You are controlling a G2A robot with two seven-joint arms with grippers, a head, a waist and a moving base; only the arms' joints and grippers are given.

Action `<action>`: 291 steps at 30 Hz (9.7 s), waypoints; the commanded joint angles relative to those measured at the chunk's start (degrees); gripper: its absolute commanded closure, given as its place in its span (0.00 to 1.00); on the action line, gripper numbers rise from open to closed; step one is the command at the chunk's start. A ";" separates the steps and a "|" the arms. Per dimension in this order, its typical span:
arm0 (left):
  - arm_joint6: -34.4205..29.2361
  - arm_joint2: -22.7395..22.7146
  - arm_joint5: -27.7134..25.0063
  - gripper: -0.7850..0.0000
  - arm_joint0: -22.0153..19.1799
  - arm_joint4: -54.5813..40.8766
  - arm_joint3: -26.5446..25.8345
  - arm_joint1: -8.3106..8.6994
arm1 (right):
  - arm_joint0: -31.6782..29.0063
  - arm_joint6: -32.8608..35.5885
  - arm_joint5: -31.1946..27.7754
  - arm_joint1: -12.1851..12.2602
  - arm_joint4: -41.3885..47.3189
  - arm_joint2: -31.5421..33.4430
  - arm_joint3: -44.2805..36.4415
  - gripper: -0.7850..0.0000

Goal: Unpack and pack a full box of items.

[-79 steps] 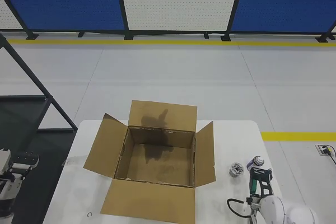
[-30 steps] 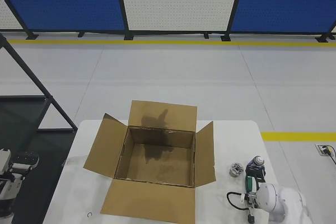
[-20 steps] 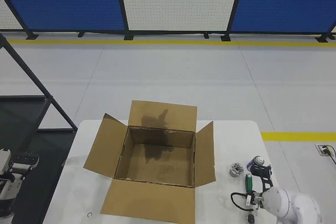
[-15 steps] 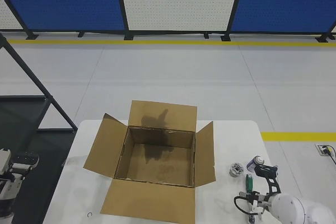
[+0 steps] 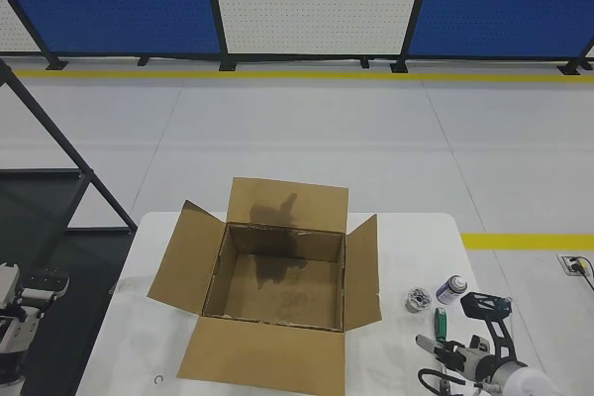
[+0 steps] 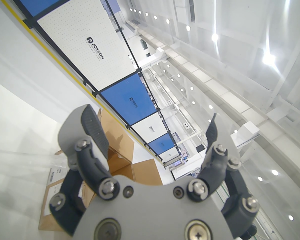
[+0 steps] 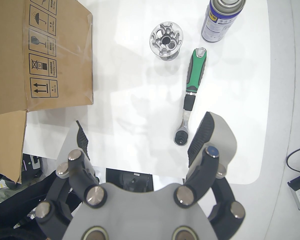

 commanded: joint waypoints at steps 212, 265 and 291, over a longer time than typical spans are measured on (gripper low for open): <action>-15.70 -6.11 -7.53 0.00 7.18 -18.10 0.61 -0.62 | 21.21 -8.00 -14.53 6.47 -8.92 -17.94 -6.35 1.00; -16.50 -8.10 -9.56 0.00 9.83 -19.18 1.16 -1.05 | 67.63 -8.84 -6.63 -7.66 6.67 -65.44 55.19 1.00; -16.50 -8.10 -9.56 0.00 9.83 -19.18 1.16 -1.05 | 67.63 -8.84 -6.63 -7.66 6.67 -65.44 55.19 1.00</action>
